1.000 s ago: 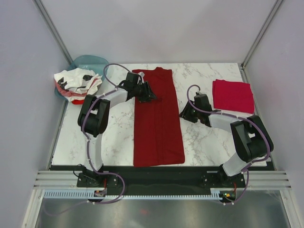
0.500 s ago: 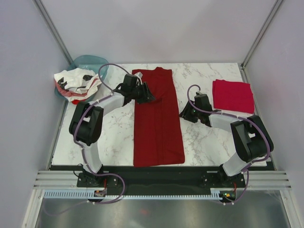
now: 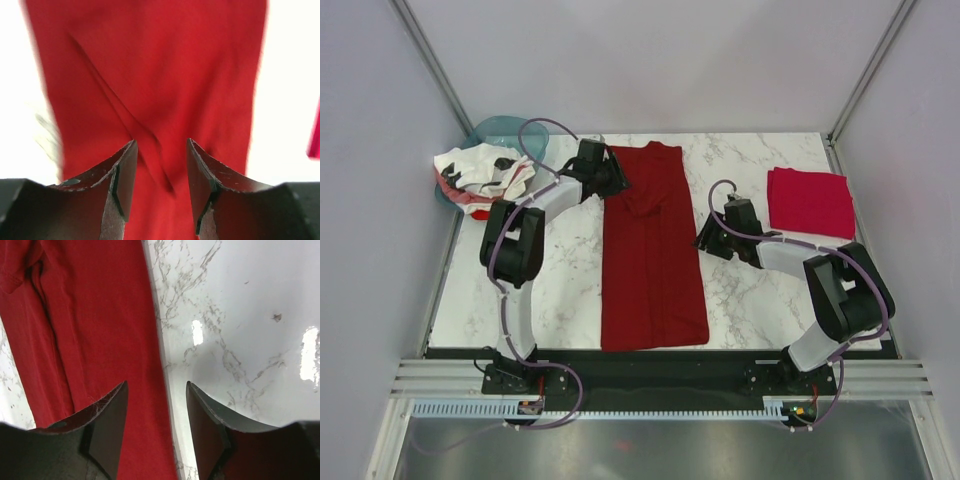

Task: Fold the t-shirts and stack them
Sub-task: Fold the tshirt

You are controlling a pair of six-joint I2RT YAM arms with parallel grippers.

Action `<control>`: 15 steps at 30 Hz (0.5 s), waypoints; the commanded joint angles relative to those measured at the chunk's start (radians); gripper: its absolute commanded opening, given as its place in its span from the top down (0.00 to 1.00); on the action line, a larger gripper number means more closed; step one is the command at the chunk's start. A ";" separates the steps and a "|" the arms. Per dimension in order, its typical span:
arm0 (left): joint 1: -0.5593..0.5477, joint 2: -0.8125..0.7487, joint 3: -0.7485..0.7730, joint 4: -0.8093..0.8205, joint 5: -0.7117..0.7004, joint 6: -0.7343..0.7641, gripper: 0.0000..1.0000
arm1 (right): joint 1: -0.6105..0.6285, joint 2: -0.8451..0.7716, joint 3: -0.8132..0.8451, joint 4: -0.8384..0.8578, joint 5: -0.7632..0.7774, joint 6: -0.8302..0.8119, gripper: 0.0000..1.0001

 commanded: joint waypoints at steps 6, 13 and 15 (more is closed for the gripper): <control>0.092 0.201 0.218 -0.104 -0.112 0.003 0.50 | 0.024 0.071 0.087 -0.018 0.059 -0.034 0.41; 0.123 0.304 0.327 -0.182 -0.143 -0.032 0.51 | 0.035 0.089 0.100 -0.019 0.058 -0.028 0.41; 0.125 0.335 0.376 -0.185 -0.129 -0.032 0.54 | 0.036 0.088 0.100 -0.019 0.061 -0.028 0.41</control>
